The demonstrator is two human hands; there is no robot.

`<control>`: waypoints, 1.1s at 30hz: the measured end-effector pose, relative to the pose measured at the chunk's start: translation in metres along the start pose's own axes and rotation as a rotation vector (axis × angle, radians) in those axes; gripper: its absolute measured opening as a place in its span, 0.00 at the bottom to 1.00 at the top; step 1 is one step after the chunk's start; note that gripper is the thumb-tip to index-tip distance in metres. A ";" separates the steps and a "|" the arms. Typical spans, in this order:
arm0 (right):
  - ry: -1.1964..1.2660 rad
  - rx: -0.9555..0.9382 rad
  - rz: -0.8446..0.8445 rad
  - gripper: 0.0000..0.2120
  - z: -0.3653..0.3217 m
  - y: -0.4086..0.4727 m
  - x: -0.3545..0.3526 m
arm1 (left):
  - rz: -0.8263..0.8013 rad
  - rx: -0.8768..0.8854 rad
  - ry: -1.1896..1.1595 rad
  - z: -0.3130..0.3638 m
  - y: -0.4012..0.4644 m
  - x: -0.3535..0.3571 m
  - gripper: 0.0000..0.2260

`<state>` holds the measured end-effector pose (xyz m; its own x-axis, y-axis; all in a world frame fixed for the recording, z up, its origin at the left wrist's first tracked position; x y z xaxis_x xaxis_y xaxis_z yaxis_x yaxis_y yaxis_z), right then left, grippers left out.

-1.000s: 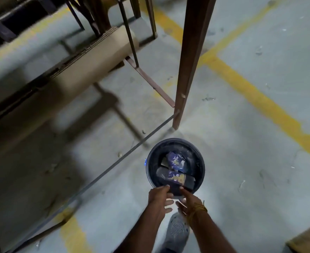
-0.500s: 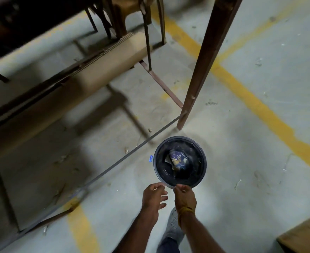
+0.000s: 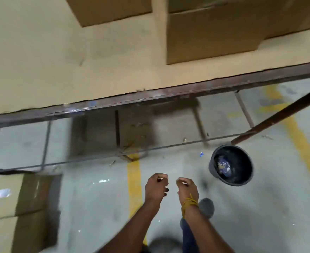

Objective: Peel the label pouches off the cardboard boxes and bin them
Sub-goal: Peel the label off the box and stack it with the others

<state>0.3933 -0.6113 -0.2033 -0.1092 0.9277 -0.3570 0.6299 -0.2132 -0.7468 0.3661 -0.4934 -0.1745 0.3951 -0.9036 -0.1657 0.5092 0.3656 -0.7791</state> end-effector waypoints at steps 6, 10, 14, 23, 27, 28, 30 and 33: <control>-0.208 -0.167 -0.162 0.06 -0.012 -0.150 0.112 | 0.154 -0.010 -0.247 -0.029 -0.087 -0.184 0.06; -0.361 -0.295 -0.282 0.04 -0.020 -0.232 0.188 | 0.306 -0.016 -0.372 -0.061 -0.127 -0.295 0.05; -0.561 -0.449 -0.428 0.04 -0.026 -0.296 0.261 | 0.486 -0.032 -0.487 -0.090 -0.155 -0.386 0.06; -0.840 -0.697 -0.676 0.06 -0.051 -0.396 0.398 | 0.796 -0.071 -0.735 -0.125 -0.176 -0.517 0.07; -0.930 -0.744 -0.792 0.06 -0.056 -0.417 0.461 | 0.863 -0.089 -0.798 -0.131 -0.165 -0.559 0.07; -0.964 -0.758 -0.815 0.06 -0.056 -0.420 0.477 | 0.880 -0.103 -0.806 -0.131 -0.162 -0.569 0.07; -1.022 -0.782 -0.869 0.08 -0.057 -0.424 0.515 | 0.913 -0.137 -0.832 -0.131 -0.151 -0.594 0.08; -1.127 -0.822 -0.937 0.09 -0.057 -0.433 0.571 | 0.971 -0.197 -0.852 -0.130 -0.132 -0.633 0.08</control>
<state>0.1020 0.0284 -0.0515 -0.8821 -0.1117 -0.4577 0.2002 0.7906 -0.5787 -0.0505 0.0015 -0.0452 0.9300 0.1600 -0.3308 -0.3468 0.6800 -0.6460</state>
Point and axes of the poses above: each hand's wrist, its own y-axis towards the middle knuckle, its own x-axis out of the palm, z = x × y, the point moved 2 cm from there along y, towards the middle knuckle, and after that the axes turned 2 degrees about -y, right-handed, at the moved point
